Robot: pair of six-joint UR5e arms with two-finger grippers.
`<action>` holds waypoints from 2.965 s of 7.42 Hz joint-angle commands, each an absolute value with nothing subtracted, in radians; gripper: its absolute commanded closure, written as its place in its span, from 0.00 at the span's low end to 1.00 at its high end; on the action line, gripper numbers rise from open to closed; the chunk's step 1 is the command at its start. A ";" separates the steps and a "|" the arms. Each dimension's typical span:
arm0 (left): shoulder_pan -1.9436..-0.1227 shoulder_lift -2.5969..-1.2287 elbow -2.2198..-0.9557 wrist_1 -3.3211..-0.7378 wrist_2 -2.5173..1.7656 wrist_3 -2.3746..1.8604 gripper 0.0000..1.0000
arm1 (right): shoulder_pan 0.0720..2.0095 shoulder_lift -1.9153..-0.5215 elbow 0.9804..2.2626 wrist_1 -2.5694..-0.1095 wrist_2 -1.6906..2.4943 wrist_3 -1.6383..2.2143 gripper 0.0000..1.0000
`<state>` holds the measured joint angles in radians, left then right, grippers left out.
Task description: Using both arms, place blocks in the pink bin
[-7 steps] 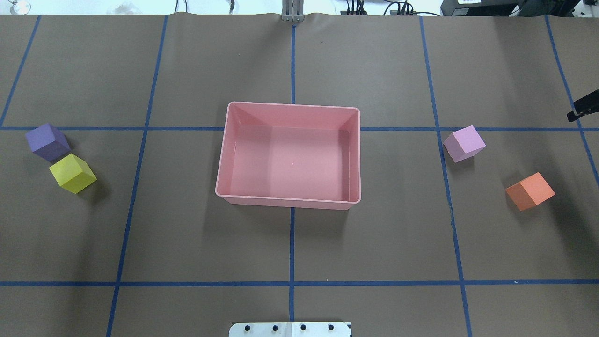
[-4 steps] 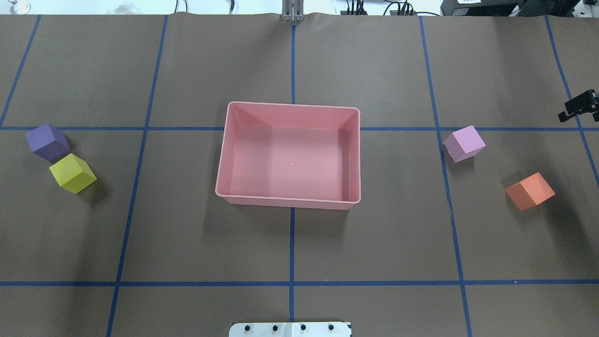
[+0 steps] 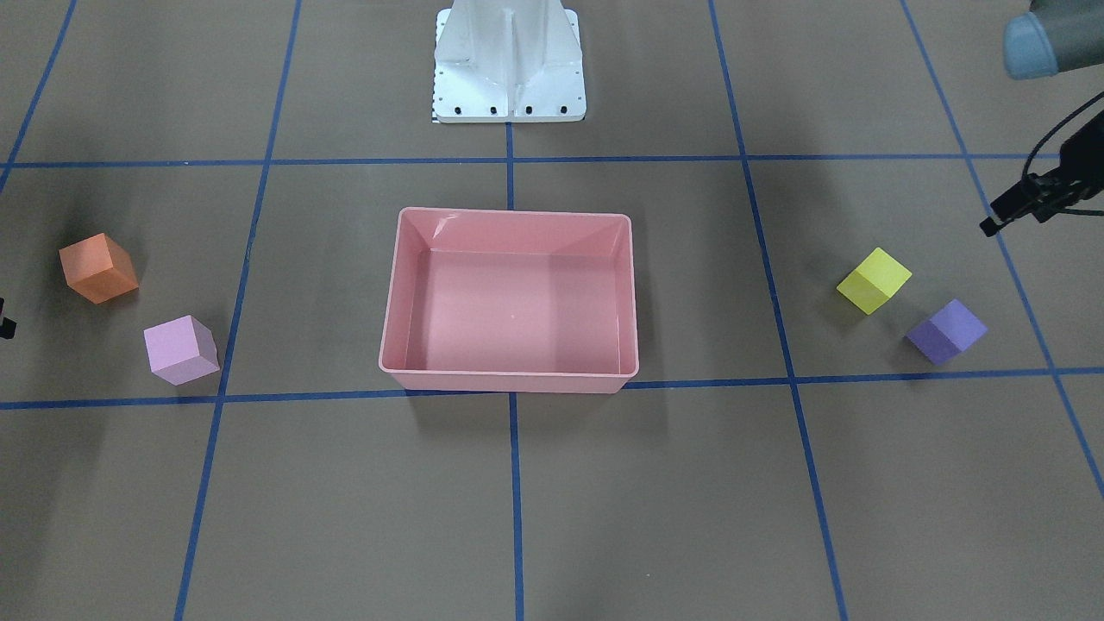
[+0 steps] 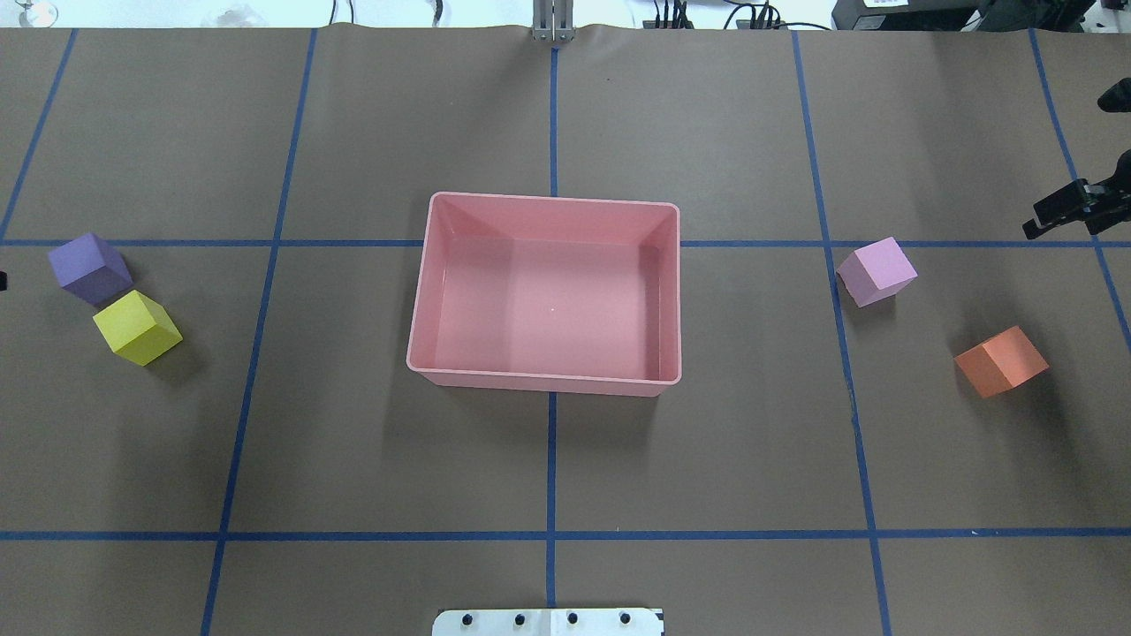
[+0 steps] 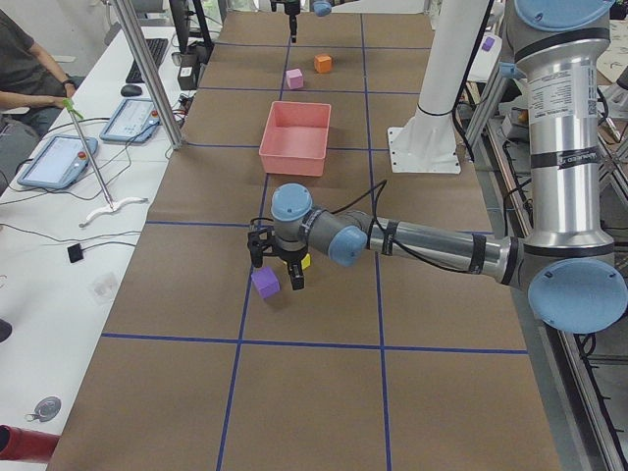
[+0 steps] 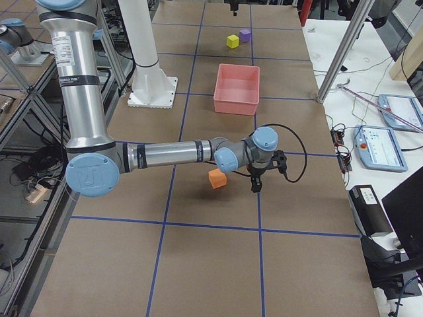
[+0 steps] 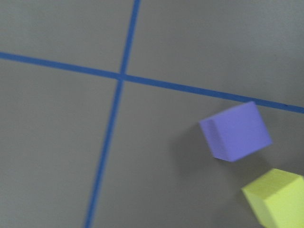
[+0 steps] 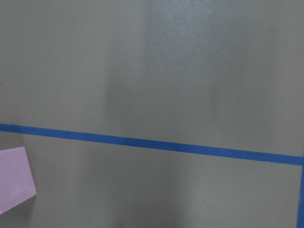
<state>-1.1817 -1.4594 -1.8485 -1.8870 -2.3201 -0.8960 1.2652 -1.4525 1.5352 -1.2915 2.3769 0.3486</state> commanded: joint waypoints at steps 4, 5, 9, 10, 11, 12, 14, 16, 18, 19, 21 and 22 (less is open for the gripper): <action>-0.923 -1.609 -1.787 -1.881 -2.145 -1.247 0.00 | 1.259 -1.454 1.529 -1.293 2.379 0.348 0.00; -0.920 -1.615 -1.745 -1.887 -2.141 -1.246 0.00 | 1.258 -1.456 1.529 -1.293 2.378 0.347 0.00; -0.916 -1.624 -1.692 -1.893 -2.141 -1.247 0.01 | 1.250 -1.457 1.528 -1.293 2.378 0.345 0.00; -0.910 -1.624 -1.692 -1.891 -2.141 -1.250 0.17 | 1.244 -1.457 1.528 -1.293 2.379 0.345 0.00; -0.907 -1.624 -1.692 -1.893 -2.141 -1.288 0.75 | 1.244 -1.457 1.529 -1.293 2.379 0.345 0.00; -0.907 -1.637 -1.703 -1.890 -2.143 -1.304 1.00 | 1.244 -1.457 1.531 -1.293 2.381 0.345 0.00; -0.905 -1.783 -1.817 -1.821 -2.183 -1.525 1.00 | 1.244 -1.462 1.542 -1.292 2.384 0.347 0.00; -0.904 -2.083 -1.879 -1.555 -2.275 -1.714 1.00 | 1.236 -1.517 1.622 -1.292 2.387 0.348 0.00; -0.812 -2.262 -1.830 -1.476 -2.261 -1.817 1.00 | 1.168 -1.668 1.780 -1.292 2.373 0.342 0.00; -0.770 -2.332 -1.774 -1.476 -2.217 -1.821 1.00 | 1.114 -1.698 1.811 -1.275 2.349 0.339 0.00; -0.720 -2.442 -1.630 -1.480 -2.169 -1.835 1.00 | 1.018 -1.719 1.813 -1.232 2.280 0.334 0.00; -0.700 -2.489 -1.556 -1.483 -2.148 -1.833 1.00 | 0.973 -1.720 1.812 -1.223 2.235 0.334 0.00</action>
